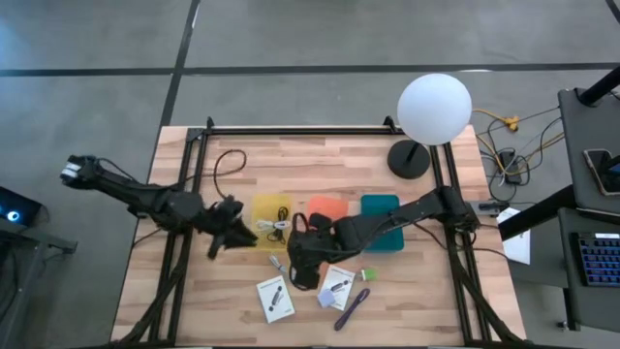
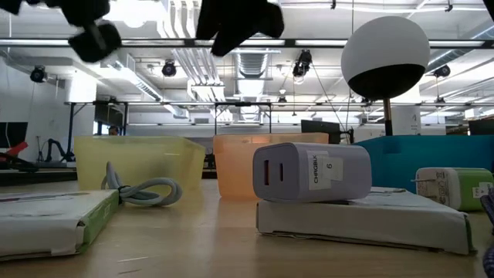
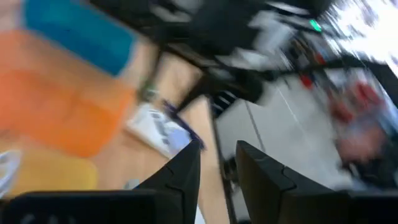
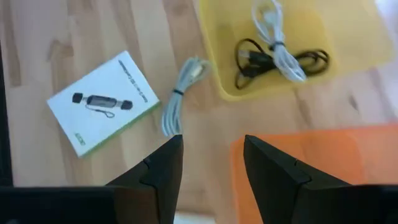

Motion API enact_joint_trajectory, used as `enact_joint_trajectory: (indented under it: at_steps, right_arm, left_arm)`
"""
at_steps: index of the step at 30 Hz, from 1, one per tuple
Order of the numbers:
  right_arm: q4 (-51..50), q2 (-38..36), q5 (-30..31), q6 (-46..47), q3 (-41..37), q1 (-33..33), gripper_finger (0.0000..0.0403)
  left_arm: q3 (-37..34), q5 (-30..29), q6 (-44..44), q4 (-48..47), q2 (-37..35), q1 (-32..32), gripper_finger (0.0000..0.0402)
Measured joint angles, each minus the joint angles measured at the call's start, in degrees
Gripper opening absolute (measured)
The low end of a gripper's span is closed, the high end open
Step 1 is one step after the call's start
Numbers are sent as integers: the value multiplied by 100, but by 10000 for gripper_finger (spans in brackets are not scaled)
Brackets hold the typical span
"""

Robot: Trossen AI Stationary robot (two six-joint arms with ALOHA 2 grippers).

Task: Pick and place items into bin
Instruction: Put the blue USB cable into the yellow bin

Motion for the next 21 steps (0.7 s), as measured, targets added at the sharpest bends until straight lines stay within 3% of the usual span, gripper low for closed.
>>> enact_joint_trajectory:
  at_steps: [3,8,16,21]
  right_arm:
    - [823,0,-26,-13,-438,32,160]
    - [1838,0,-227,-124,-1032,71,166]
    - [2878,50,-621,364,-1820,256,157]
    - [3090,340,-594,434,-1805,347,155]
  left_arm:
    - [28,6,609,-225,52,-508,80]
    - [15,-46,754,-762,425,-931,79]
    - [15,-105,1259,-714,974,-1011,79]
    - [15,-166,1513,-696,1227,-1009,79]
